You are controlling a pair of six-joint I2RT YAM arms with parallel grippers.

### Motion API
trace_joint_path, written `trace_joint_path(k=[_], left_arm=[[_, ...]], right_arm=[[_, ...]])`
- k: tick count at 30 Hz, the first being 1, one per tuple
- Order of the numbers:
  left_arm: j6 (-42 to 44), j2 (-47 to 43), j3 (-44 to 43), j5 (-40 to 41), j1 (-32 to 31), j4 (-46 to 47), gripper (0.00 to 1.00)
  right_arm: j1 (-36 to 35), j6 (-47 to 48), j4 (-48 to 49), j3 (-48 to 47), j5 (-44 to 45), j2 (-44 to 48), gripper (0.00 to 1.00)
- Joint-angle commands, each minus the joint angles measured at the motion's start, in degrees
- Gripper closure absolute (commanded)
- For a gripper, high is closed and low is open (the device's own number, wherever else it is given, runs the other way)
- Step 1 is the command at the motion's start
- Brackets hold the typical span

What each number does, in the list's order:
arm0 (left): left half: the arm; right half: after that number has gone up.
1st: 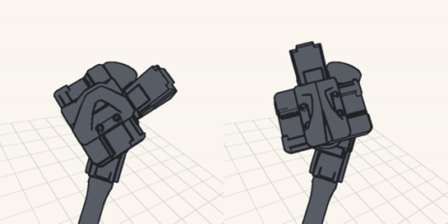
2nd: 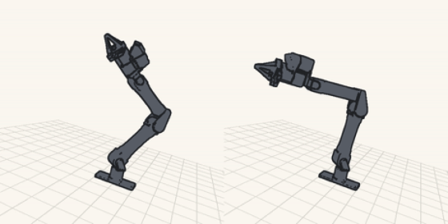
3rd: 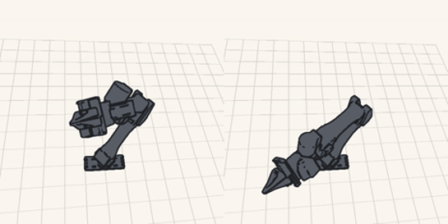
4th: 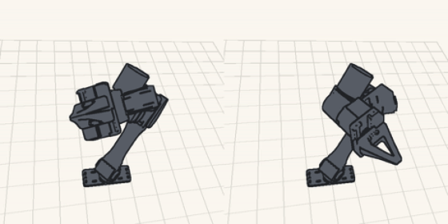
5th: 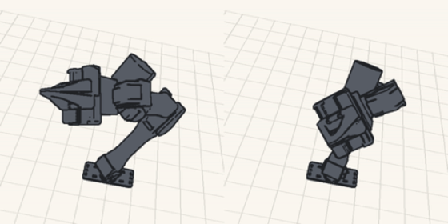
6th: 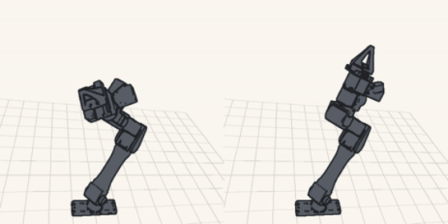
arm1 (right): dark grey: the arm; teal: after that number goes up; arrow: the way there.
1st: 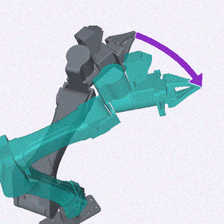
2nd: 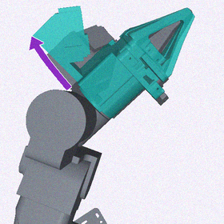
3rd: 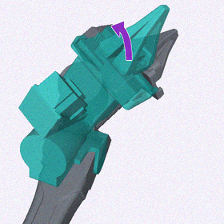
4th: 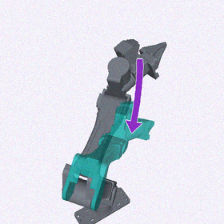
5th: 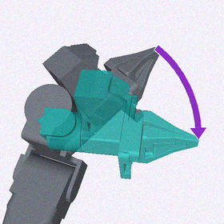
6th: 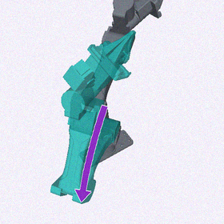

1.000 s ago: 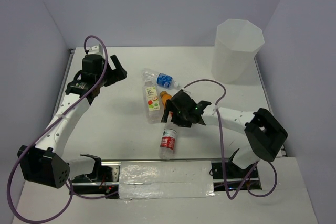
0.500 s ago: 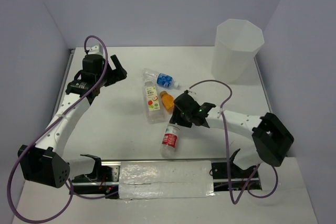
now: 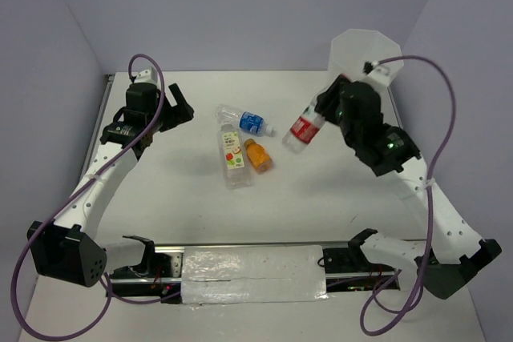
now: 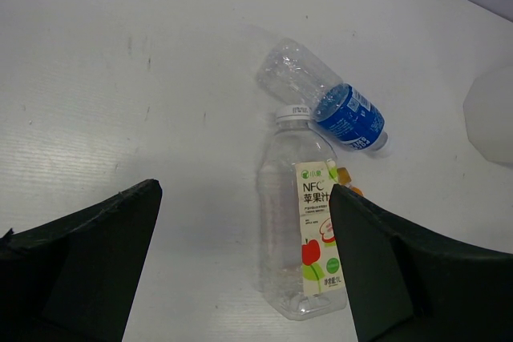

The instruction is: Put the plastic bottles in the bin

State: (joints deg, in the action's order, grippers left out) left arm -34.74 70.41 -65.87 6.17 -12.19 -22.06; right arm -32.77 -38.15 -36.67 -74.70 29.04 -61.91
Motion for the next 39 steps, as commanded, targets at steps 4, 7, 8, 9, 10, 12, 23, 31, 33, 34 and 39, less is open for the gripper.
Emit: trace_joint_path(k=[4, 7, 8, 9, 10, 12, 23, 31, 33, 34, 39], left_arm=[[0.55, -0.01, -0.58, 0.59, -0.21, 1.24, 0.0], [1.08, -0.01, -1.02, 1.56, -0.21, 0.71, 0.0], [1.17, -0.01, -1.11, 1.73, -0.21, 0.62, 0.0], [1.34, -0.01, -1.28, 2.08, -0.21, 0.53, 0.0], [1.43, 0.08, -1.72, 2.17, -0.21, 0.36, 0.0], [1.61, 0.16, -1.98, 2.35, -0.21, 0.27, 0.0], [2.22, 0.43, -1.11, 3.66, -0.21, -0.26, 0.0], [2.4, 0.34, -0.76, 3.32, -0.21, -0.08, 0.01], [2.31, 0.43, -0.93, 3.32, -0.21, -0.26, 0.0], [2.22, 0.43, -0.93, 3.23, -0.21, -0.35, 0.0], [1.96, 0.16, -0.84, 2.97, -0.21, 0.0, 0.01]], right_arm=[[13.33, 13.88, 7.9, -17.57, 7.35, -7.51, 0.53], [18.25, 15.29, 9.32, -26.01, 8.49, -13.56, 0.53], [19.32, 15.73, 9.85, -29.42, 8.75, -14.98, 0.53], [20.28, 15.83, 10.03, -31.28, 9.1, -16.39, 0.52], [21.95, 16.09, 10.99, -32.69, 9.37, -18.92, 0.52], [23.45, 16.01, 11.18, -36.91, 10.33, -21.66, 0.52], [32.33, 8.98, 9.16, -50.1, 5.86, -38.62, 0.48], [34.62, 8.27, 8.02, -50.28, 1.82, -42.68, 0.24], [34.53, 8.62, 7.23, -50.29, -0.03, -42.42, 0.03], [34.45, 8.71, 7.13, -49.76, -0.38, -41.89, 0.01], [33.13, 11.08, 8.71, -45.9, -3.28, -36.1, 0.0]])
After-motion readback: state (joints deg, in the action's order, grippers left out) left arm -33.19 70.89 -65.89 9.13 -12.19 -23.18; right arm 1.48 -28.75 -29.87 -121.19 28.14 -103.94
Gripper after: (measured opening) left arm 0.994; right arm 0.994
